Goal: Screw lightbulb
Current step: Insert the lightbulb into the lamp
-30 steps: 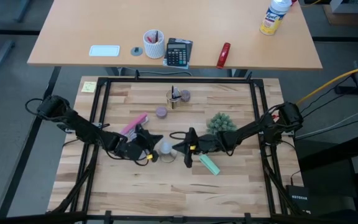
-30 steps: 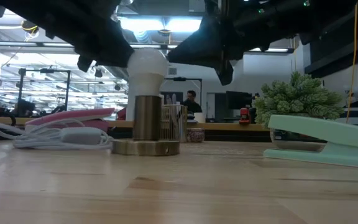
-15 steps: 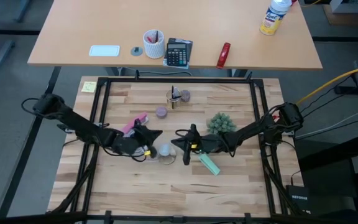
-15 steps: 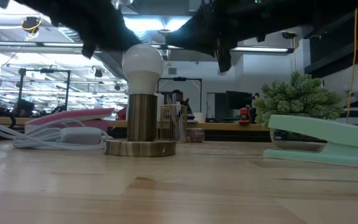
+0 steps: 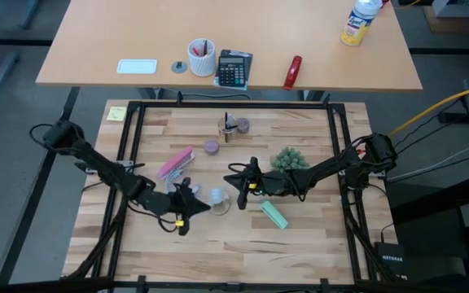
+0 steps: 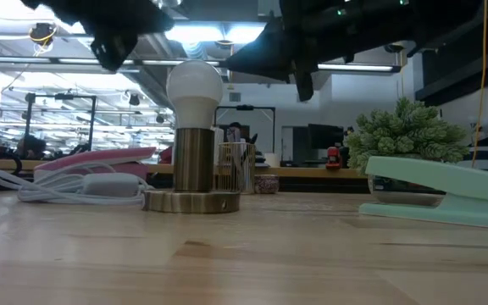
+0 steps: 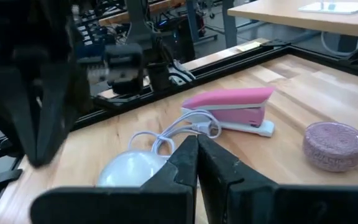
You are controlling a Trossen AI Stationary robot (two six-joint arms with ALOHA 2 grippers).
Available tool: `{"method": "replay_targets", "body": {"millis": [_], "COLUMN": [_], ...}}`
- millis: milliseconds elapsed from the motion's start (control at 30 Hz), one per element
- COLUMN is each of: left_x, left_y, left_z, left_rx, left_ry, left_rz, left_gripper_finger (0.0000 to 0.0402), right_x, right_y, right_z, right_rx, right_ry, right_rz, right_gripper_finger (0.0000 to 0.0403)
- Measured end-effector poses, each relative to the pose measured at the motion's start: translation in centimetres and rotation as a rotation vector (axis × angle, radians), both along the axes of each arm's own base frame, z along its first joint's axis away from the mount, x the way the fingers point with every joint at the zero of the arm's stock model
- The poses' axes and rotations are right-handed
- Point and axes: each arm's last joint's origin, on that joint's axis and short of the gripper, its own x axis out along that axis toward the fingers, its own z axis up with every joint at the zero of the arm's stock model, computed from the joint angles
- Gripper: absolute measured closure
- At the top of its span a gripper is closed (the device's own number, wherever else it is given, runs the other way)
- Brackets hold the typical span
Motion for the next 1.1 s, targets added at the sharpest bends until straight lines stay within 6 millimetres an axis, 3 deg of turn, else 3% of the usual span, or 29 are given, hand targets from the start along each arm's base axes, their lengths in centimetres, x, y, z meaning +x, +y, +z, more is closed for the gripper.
{"method": "replay_targets", "body": {"millis": [267, 600, 1100], "left_x": [0.9, 0.9, 0.7], "left_y": [-0.3, 0.1, 0.5], "left_z": [-2.2, -2.4, -2.8], "left_rx": [0.01, 0.048, 0.124], "left_ry": [0.06, 0.061, 0.082], "left_rz": [0.068, 0.13, 0.208], "left_gripper_finger": [0.04, 0.04, 0.04], "right_x": [0.2, 1.0, 1.0], "right_y": [0.2, 0.5, 0.6], "right_z": [-0.7, -2.4, -2.4], "right_rx": [0.006, 0.049, 0.092], "right_ry": [0.021, -0.018, -0.018], "right_rz": [0.03, 0.069, 0.107], "right_gripper_finger": [0.0389, 0.0389, 0.0389]}}
